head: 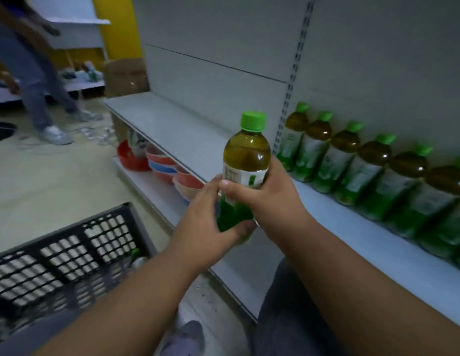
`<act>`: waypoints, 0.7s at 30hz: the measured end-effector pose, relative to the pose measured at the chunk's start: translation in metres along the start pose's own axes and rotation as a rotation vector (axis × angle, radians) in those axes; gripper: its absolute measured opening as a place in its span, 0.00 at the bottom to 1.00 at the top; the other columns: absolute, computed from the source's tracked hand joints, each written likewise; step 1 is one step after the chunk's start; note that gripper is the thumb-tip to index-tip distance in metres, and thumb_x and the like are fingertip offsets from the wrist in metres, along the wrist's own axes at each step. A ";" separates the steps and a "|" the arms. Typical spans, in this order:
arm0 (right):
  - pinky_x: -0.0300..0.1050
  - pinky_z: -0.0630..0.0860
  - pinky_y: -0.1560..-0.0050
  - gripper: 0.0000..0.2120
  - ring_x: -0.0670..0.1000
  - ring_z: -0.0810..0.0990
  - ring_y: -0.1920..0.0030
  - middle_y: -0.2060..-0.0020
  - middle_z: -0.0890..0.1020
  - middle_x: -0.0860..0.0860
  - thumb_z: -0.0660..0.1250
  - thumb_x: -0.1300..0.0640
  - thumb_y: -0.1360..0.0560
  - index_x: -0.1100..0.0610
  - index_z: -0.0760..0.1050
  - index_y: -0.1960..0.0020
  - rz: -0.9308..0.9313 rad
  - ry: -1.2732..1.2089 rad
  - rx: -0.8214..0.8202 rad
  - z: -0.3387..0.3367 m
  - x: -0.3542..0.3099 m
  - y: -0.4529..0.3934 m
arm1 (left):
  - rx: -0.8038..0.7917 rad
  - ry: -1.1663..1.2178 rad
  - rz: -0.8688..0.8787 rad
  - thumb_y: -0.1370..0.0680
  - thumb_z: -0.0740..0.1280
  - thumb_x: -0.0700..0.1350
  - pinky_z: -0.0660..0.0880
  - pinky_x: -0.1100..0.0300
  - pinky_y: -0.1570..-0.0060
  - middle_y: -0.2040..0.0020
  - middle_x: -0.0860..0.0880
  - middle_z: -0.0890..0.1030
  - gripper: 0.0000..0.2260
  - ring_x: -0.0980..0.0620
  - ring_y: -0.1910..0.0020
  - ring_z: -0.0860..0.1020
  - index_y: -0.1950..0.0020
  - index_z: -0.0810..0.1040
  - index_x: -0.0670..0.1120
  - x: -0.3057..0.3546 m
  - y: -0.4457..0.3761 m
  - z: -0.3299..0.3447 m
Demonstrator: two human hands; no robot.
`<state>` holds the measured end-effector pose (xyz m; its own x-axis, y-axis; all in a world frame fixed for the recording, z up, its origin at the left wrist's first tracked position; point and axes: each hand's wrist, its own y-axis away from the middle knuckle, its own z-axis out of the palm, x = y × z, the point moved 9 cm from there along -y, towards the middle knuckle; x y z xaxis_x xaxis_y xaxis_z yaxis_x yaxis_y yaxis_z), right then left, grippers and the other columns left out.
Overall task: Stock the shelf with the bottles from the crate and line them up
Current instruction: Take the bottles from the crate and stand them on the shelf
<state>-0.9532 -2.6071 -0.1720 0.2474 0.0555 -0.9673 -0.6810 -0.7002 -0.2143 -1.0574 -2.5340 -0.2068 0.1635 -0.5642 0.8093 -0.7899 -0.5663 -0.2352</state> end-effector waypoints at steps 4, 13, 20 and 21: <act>0.54 0.83 0.47 0.25 0.52 0.86 0.51 0.53 0.85 0.53 0.80 0.59 0.35 0.57 0.76 0.41 0.047 0.000 0.128 -0.046 0.004 0.011 | -0.119 0.095 0.084 0.33 0.75 0.61 0.68 0.68 0.44 0.37 0.65 0.72 0.30 0.65 0.38 0.70 0.34 0.65 0.66 0.015 -0.019 0.041; 0.54 0.82 0.46 0.25 0.50 0.86 0.51 0.52 0.86 0.51 0.81 0.61 0.34 0.54 0.76 0.41 0.080 0.029 0.468 -0.141 -0.008 0.054 | -0.397 0.073 0.290 0.31 0.72 0.63 0.64 0.63 0.39 0.28 0.60 0.66 0.37 0.64 0.34 0.64 0.26 0.60 0.61 0.063 -0.033 0.119; 0.59 0.82 0.47 0.25 0.52 0.86 0.52 0.53 0.86 0.51 0.81 0.61 0.35 0.53 0.76 0.42 0.117 0.077 0.685 -0.205 0.000 0.087 | -0.550 0.087 0.430 0.31 0.72 0.63 0.63 0.66 0.41 0.30 0.60 0.69 0.35 0.65 0.38 0.65 0.28 0.61 0.62 0.102 -0.033 0.188; 0.59 0.82 0.47 0.25 0.52 0.86 0.52 0.53 0.86 0.51 0.81 0.61 0.35 0.53 0.76 0.42 0.126 0.083 0.712 -0.214 0.001 0.093 | -0.582 0.099 0.441 0.31 0.72 0.63 0.62 0.70 0.42 0.34 0.64 0.69 0.33 0.68 0.39 0.66 0.30 0.61 0.64 0.109 -0.032 0.200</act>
<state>-0.8682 -2.8247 -0.1641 0.1697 -0.0685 -0.9831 -0.9842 -0.0634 -0.1655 -0.8962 -2.6977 -0.2191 -0.2745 -0.5931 0.7569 -0.9602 0.1265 -0.2491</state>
